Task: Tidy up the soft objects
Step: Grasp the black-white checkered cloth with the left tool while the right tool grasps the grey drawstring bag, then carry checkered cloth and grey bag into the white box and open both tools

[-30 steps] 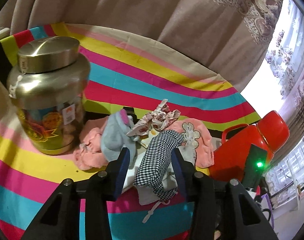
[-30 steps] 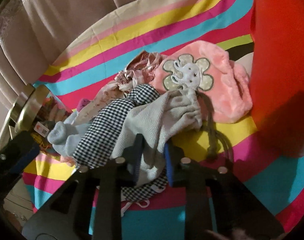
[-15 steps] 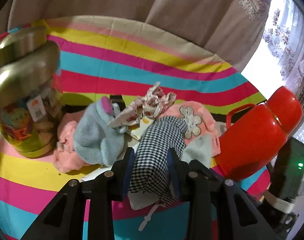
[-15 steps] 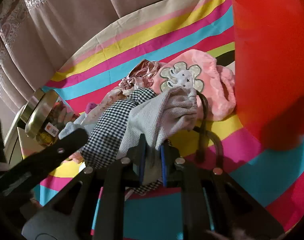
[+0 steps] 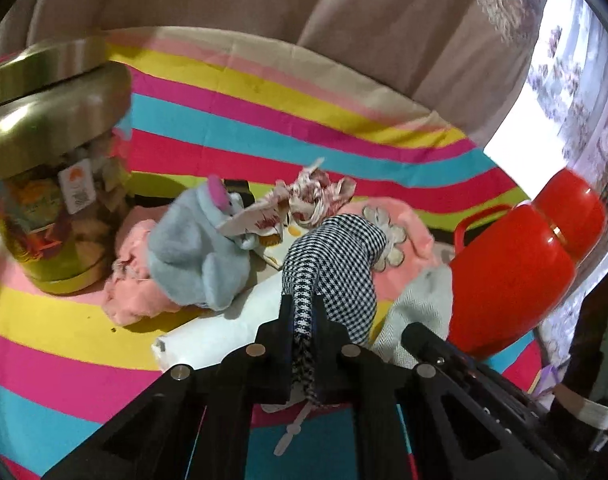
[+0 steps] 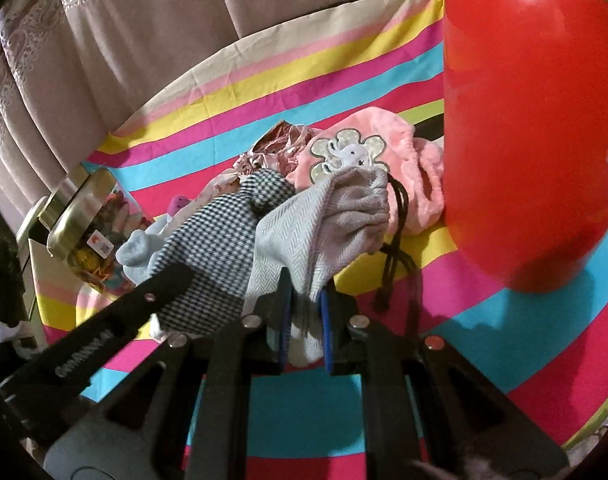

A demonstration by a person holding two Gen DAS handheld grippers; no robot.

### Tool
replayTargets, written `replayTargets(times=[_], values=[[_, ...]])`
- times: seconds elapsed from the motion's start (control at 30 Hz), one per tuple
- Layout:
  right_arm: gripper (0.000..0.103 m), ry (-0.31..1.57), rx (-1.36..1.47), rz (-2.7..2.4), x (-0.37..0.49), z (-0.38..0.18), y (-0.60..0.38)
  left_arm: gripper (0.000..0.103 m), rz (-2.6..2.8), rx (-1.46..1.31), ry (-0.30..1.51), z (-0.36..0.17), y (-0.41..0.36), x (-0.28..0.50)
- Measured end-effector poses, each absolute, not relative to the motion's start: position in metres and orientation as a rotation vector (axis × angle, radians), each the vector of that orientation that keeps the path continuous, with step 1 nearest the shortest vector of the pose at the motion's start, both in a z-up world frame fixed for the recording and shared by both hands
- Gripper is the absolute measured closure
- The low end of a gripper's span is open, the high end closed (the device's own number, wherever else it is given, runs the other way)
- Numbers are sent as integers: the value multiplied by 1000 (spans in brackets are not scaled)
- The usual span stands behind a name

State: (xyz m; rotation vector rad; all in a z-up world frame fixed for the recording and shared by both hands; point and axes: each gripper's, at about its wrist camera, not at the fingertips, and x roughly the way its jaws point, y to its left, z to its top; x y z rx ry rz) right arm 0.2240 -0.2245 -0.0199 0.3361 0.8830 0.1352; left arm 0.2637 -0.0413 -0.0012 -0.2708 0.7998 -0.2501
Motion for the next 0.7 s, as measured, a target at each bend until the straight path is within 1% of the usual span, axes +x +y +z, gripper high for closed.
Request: replayTargets(times=[0.33, 0.7], values=[[88, 851, 294, 133, 205, 3, -233, 96, -267, -367, 666, 33, -27, 224], [88, 814, 263, 149, 176, 33, -246, 96, -244, -405, 552, 71, -21, 177]])
